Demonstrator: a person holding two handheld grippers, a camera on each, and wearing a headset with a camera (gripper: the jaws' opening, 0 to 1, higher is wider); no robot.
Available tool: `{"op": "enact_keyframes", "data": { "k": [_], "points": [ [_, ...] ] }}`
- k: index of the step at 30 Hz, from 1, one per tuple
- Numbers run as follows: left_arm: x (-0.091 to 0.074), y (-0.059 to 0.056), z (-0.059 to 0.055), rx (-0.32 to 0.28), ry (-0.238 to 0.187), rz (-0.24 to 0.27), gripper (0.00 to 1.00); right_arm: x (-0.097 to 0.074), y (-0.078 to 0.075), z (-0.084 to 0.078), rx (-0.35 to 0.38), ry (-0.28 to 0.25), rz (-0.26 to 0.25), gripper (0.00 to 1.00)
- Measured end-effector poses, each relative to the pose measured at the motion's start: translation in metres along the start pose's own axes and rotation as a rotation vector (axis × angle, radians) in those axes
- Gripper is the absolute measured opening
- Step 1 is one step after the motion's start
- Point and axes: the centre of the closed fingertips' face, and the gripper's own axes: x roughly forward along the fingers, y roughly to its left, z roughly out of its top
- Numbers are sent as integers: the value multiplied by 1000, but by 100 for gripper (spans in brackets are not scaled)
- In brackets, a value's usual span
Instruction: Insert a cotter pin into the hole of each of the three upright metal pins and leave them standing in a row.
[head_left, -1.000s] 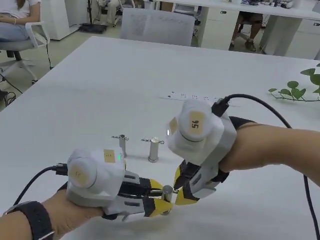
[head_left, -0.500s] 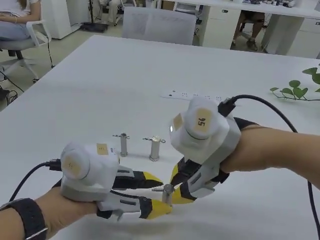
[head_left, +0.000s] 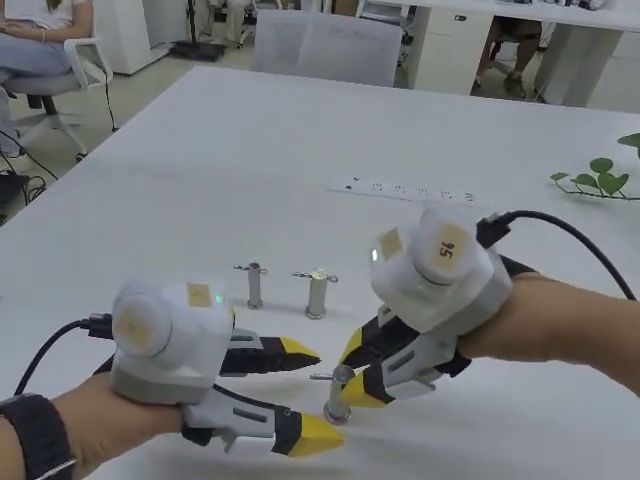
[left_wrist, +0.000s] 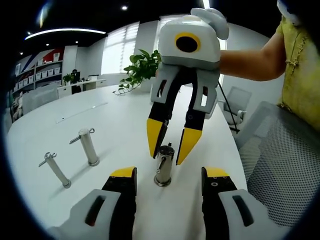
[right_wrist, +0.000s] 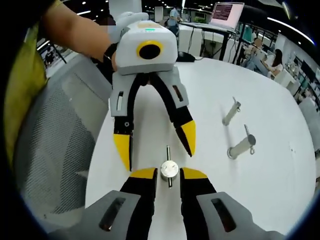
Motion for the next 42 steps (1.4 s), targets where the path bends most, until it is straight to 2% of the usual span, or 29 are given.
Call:
{"op": "enact_keyframes", "data": {
  "k": [6,16,23,25,31,42],
  "points": [
    [-3,-1,5,4,-17,4,51,0,-3,5,-11,-21,-18,19],
    [-10,1,6,-2,-30,19,50,11,-4,4,-4,-38,-15,19],
    [-11,2,6,-10,-37,24,53,12,-4,5,-3,-48,-14,18],
    [-10,1,8,-18,-47,23,55,12,-5,5,-4,-50,-15,17],
    [-11,2,6,-24,-39,34,59,14,-3,3,-12,-48,-11,16],
    [-24,11,7,-54,-60,87,73,14,-2,3,-14,-50,-14,15]
  ]
}}
